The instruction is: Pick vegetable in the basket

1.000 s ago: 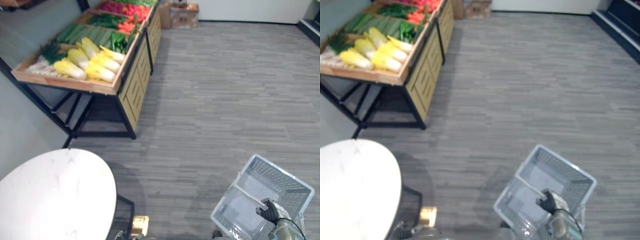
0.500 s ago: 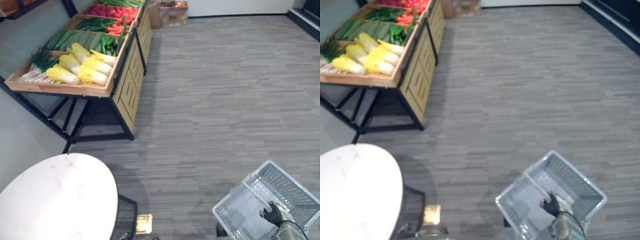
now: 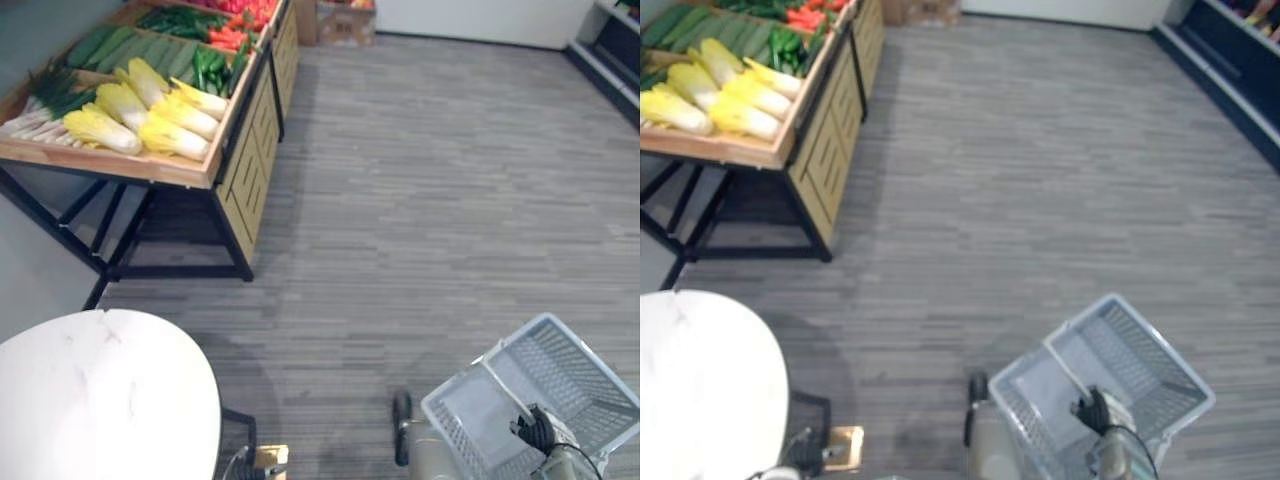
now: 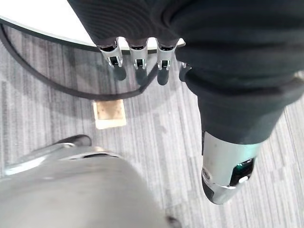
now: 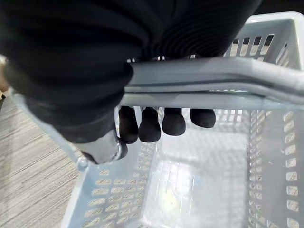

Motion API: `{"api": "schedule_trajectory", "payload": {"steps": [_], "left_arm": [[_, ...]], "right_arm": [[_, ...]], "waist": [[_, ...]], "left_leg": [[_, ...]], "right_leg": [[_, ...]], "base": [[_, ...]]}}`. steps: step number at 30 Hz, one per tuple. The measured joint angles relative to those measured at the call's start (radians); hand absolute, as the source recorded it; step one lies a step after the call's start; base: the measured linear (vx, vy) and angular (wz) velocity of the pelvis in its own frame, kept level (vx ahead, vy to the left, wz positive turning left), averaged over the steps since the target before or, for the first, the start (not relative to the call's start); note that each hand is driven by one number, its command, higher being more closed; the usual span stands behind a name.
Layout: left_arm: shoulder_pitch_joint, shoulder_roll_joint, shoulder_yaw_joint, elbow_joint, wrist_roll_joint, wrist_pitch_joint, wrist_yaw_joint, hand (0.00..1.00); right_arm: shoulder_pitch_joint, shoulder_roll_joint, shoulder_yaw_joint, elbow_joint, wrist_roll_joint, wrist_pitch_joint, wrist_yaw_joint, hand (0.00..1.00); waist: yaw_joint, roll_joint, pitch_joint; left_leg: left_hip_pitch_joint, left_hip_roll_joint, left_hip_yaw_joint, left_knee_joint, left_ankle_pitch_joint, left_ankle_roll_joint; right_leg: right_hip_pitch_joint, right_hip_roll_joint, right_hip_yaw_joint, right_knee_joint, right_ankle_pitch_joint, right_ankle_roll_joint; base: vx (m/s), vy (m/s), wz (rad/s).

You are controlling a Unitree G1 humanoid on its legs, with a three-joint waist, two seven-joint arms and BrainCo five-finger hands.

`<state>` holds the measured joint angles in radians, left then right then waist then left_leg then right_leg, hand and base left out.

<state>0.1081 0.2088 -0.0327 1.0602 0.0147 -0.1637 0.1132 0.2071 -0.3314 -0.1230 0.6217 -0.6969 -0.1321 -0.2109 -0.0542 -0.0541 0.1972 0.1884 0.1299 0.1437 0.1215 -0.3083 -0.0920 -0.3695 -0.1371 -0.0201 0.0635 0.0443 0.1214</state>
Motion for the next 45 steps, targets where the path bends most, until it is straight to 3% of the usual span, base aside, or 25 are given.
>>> {"api": "schedule_trajectory", "payload": {"steps": [1,2,3,7,9,10,12,14,16,18,20,22,24,25,28,30,33,34,35,36,37,38,40,42,45], "left_arm": [[-0.017,-0.020,0.001,-0.003,0.002,0.000,0.001,0.00],[-0.034,-0.032,0.000,-0.007,0.002,-0.002,0.000,0.00],[-0.049,-0.038,0.002,-0.008,0.002,-0.003,0.002,0.00],[-0.062,-0.053,0.002,-0.005,-0.001,-0.008,0.016,0.00],[-0.059,-0.064,0.002,-0.005,-0.003,-0.006,0.023,0.00],[-0.043,-0.069,0.010,-0.012,-0.010,-0.006,0.028,0.00],[-0.038,-0.067,0.024,-0.030,-0.013,-0.007,0.035,0.00],[-0.035,-0.066,0.033,-0.045,-0.013,-0.007,0.038,0.00],[-0.020,-0.064,0.038,-0.058,-0.013,-0.007,0.040,0.00],[0.001,-0.065,0.041,-0.067,-0.020,-0.010,0.042,0.00],[0.003,-0.066,0.040,-0.071,-0.035,-0.008,0.043,0.00],[0.009,-0.073,0.041,-0.069,-0.035,-0.006,0.042,0.00],[0.017,-0.086,0.062,-0.068,-0.034,-0.005,0.042,0.00],[0.023,-0.090,0.079,-0.063,-0.034,-0.001,0.040,0.00],[0.026,-0.082,0.091,-0.064,-0.032,0.000,0.040,0.00],[0.038,-0.065,0.107,-0.062,-0.032,0.001,0.043,0.00],[0.043,-0.058,0.095,-0.040,-0.031,0.001,0.053,0.00],[0.044,-0.055,0.088,-0.035,-0.031,0.002,0.058,0.00],[0.044,-0.049,0.076,-0.035,-0.031,0.002,0.059,0.00],[0.046,-0.047,0.062,-0.035,-0.031,0.002,0.059,0.00],[0.046,-0.044,0.049,-0.035,-0.031,0.003,0.059,0.00],[0.047,-0.033,0.020,-0.035,-0.032,0.009,0.059,0.00],[0.042,-0.018,-0.023,-0.037,-0.032,0.013,0.057,0.00],[0.037,-0.016,-0.031,-0.038,-0.035,0.013,0.056,0.00],[0.032,-0.028,-0.006,-0.055,-0.042,0.013,0.056,0.00]], "right_arm": [[-0.009,-0.004,-0.039,-0.003,0.000,0.014,-0.003,1.00],[-0.019,-0.005,-0.063,-0.006,0.000,0.026,-0.009,1.00],[-0.025,-0.005,-0.079,-0.013,0.000,0.036,-0.016,1.00],[-0.007,-0.003,-0.085,-0.026,0.002,0.038,-0.020,1.00],[0.018,-0.003,-0.066,-0.032,0.010,0.037,-0.020,1.00],[0.030,-0.004,-0.046,-0.042,0.011,0.035,-0.020,1.00],[0.033,-0.006,-0.025,-0.060,0.013,0.035,-0.020,1.00],[0.032,-0.005,-0.014,-0.060,0.024,0.033,-0.020,1.00],[0.028,-0.006,-0.013,-0.059,0.031,0.033,-0.022,1.00],[0.023,-0.005,-0.013,-0.058,0.031,0.032,-0.024,1.00],[0.024,-0.004,-0.013,-0.058,0.031,0.031,-0.027,1.00],[0.034,-0.004,-0.008,-0.057,0.031,0.030,-0.030,1.00],[0.042,-0.004,0.007,-0.058,0.031,0.029,-0.031,1.00],[0.044,0.003,0.015,-0.054,0.031,0.030,-0.031,1.00],[0.048,0.018,0.050,-0.056,0.030,0.029,-0.030,1.00],[0.043,0.022,0.058,-0.055,0.030,0.019,-0.027,1.00],[0.035,0.022,0.048,-0.036,0.030,0.019,-0.026,1.00],[0.027,0.023,0.039,-0.020,0.030,0.021,-0.027,1.00],[0.028,0.025,0.033,-0.017,0.030,0.020,-0.027,1.00],[0.028,0.028,0.033,-0.017,0.030,0.020,-0.027,1.00],[0.027,0.032,0.032,-0.017,0.029,0.020,-0.027,1.00],[0.028,0.038,0.033,-0.018,0.029,0.018,-0.027,1.00],[0.051,0.042,0.033,-0.017,0.028,0.017,-0.025,1.00],[0.064,0.045,0.031,-0.015,0.029,0.018,-0.025,1.00],[0.074,0.059,0.009,-0.013,0.030,0.022,-0.025,1.00]], "waist": [[-0.020,0.028,0.018],[-0.025,0.052,0.026],[-0.021,0.090,0.023],[-0.024,0.111,0.021],[-0.023,0.103,0.025],[-0.011,0.087,0.032],[0.014,0.089,0.034],[0.040,0.087,0.035],[0.059,0.087,0.035],[0.065,0.086,0.036],[0.073,0.082,0.036],[0.072,0.085,0.036],[0.074,0.092,0.032],[0.078,0.099,0.027],[0.092,0.051,0.014],[0.095,0.009,-0.013],[0.096,0.000,-0.051],[0.095,-0.003,-0.053],[0.095,-0.008,-0.052],[0.094,-0.013,-0.051],[0.091,-0.015,-0.050],[0.083,-0.018,-0.047],[0.067,-0.003,-0.043],[0.031,0.009,-0.041],[0.028,0.016,-0.036]], "left_leg": [[0.034,0.023,-0.028,-0.024,-0.012,-0.017],[0.027,0.039,-0.049,-0.017,-0.013,-0.015],[0.018,0.057,-0.064,0.008,-0.005,-0.014],[-0.072,0.093,-0.160,0.255,0.104,-0.057],[-0.173,0.097,-0.198,0.516,0.303,-0.055],[-0.239,0.109,-0.208,0.690,0.462,-0.056],[-0.344,0.107,-0.182,0.907,0.358,-0.024],[-0.404,0.084,-0.148,0.968,0.287,-0.001],[-0.506,0.041,-0.088,0.904,0.211,0.026],[-0.552,0.029,-0.036,0.737,0.190,0.027],[-0.543,-0.008,-0.012,0.434,0.203,0.028],[-0.488,-0.056,-0.021,0.031,0.291,0.020],[-0.477,-0.057,-0.022,-0.050,0.301,0.025],[-0.467,-0.054,-0.015,-0.038,0.372,0.044],[-0.467,-0.103,0.016,0.016,0.414,0.081],[-0.466,-0.164,0.036,0.044,0.373,0.134],[-0.445,-0.210,0.036,0.046,0.332,0.178],[-0.417,-0.227,0.033,0.047,0.302,0.184],[-0.386,-0.242,0.030,0.046,0.274,0.188],[-0.339,-0.258,0.015,0.043,0.233,0.191],[-0.314,-0.265,0.009,0.043,0.218,0.193],[-0.261,-0.275,-0.008,0.046,0.190,0.198],[-0.169,-0.275,-0.077,0.046,0.154,0.223],[-0.108,-0.265,-0.151,0.039,0.128,0.247],[-0.060,-0.250,-0.242,0.042,0.102,0.236]], "right_leg": [[0.006,0.018,0.000,0.050,0.107,-0.002],[-0.023,0.035,-0.007,0.115,0.102,-0.009],[-0.056,0.051,-0.011,0.189,0.059,-0.041],[-0.044,0.059,-0.064,0.359,-0.095,-0.102],[0.043,0.062,-0.090,0.368,-0.161,-0.122],[0.121,0.071,-0.091,0.338,-0.194,-0.146],[0.197,0.093,-0.077,0.304,-0.228,-0.193],[0.261,0.103,-0.059,0.262,-0.234,-0.202],[0.342,0.103,-0.047,0.217,-0.251,-0.204],[0.382,0.099,-0.040,0.198,-0.260,-0.191],[0.420,0.083,-0.041,0.171,-0.271,-0.171],[0.486,0.065,-0.052,0.125,-0.295,-0.134],[0.531,0.066,-0.056,0.112,-0.334,-0.106],[0.564,0.065,-0.052,0.113,-0.363,-0.093],[0.589,0.016,-0.018,0.124,-0.370,-0.097],[0.575,-0.041,0.027,0.170,-0.341,-0.068],[0.529,-0.068,0.080,0.284,-0.275,-0.026],[0.486,-0.074,0.110,0.416,-0.237,0.011],[0.440,-0.078,0.128,0.549,-0.185,0.040],[0.366,-0.076,0.157,0.741,-0.056,0.079],[0.328,-0.071,0.168,0.838,-0.003,0.096],[0.250,-0.051,0.166,1.022,-0.005,0.092],[0.151,0.011,0.111,1.174,-0.100,0.005],[0.065,0.046,0.060,1.093,-0.206,-0.044],[-0.002,0.074,0.088,0.767,-0.247,-0.054]], "base": [[0.48,-0.218,0.54],[0.54,-0.243,0.47],[0.40,-0.194,0.21],[0.42,-0.250,0.27],[0.46,-0.273,0.23],[0.38,-0.193,-0.01],[0.34,-0.138,-0.24],[0.32,-0.092,-0.34],[0.33,-0.033,-0.27],[0.33,0.037,-0.19],[0.38,0.113,-0.07],[0.46,0.169,0.12],[0.43,0.219,0.10],[0.53,0.280,0.08],[0.41,0.197,0.04],[0.46,0.203,0.18],[0.48,0.222,0.18],[0.32,0.149,0.14],[0.54,0.235,0.14],[0.36,0.147,0.11],[0.44,0.145,0.17],[0.29,0.070,0.26],[0.38,0.019,0.68],[0.41,-0.063,1.06],[0.36,-0.114,0.93]]}}
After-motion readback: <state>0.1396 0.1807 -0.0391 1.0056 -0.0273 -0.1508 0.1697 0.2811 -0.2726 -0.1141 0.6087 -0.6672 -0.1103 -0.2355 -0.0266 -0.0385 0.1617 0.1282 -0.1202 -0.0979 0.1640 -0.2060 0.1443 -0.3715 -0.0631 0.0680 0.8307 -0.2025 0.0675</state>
